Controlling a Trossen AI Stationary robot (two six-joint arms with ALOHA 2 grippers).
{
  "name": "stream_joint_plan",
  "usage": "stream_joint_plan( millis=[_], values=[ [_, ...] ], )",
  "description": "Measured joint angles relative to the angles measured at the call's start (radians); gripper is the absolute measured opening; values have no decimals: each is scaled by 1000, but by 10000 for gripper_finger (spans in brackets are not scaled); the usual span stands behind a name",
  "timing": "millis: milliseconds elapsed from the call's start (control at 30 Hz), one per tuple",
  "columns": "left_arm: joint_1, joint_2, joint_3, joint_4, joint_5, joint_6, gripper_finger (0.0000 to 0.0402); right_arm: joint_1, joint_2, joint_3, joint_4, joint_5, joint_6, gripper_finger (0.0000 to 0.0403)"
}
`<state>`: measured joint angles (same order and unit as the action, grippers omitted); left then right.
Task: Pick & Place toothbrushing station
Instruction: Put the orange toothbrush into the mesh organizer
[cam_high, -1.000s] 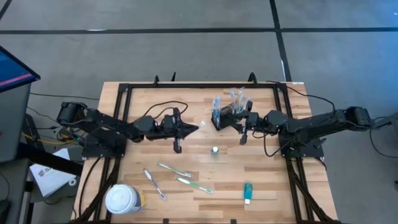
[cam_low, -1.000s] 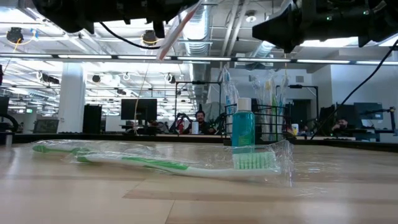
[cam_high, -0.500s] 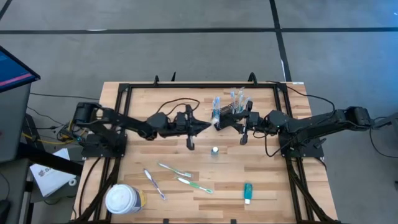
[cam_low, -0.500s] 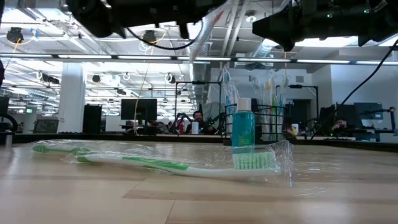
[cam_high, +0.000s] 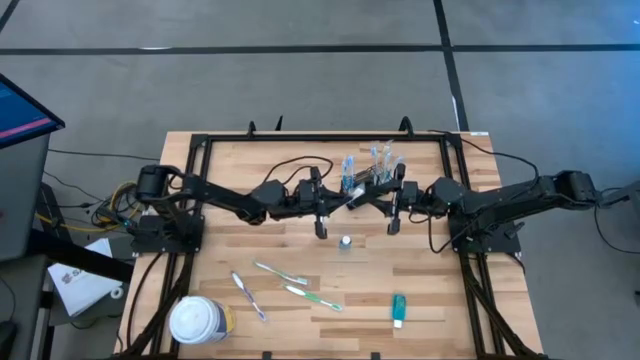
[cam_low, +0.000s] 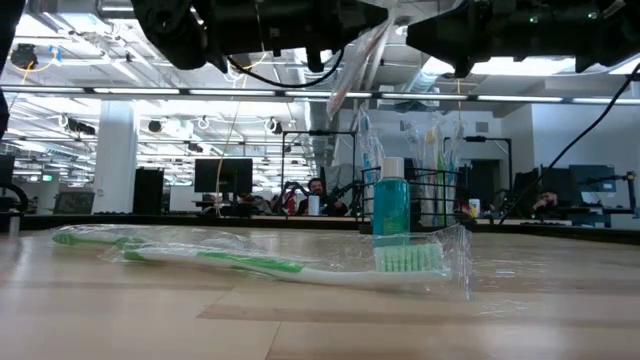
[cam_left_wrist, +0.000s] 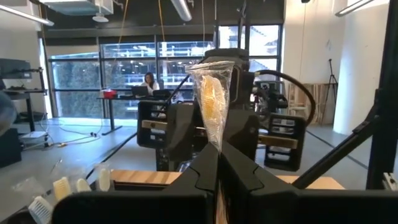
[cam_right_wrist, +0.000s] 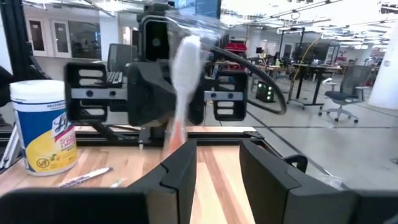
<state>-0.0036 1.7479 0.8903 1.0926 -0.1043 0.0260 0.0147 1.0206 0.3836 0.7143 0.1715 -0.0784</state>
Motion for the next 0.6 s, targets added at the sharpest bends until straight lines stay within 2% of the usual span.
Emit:
stream_joint_plan(
  millis=[300,600],
  values=[
    [12,27,16,21,1,0,0,1,0,0,27,-64,0,113],
    [11,88,66,25,16,0,0,1,0,0,28,-67,0,113]
  ],
)
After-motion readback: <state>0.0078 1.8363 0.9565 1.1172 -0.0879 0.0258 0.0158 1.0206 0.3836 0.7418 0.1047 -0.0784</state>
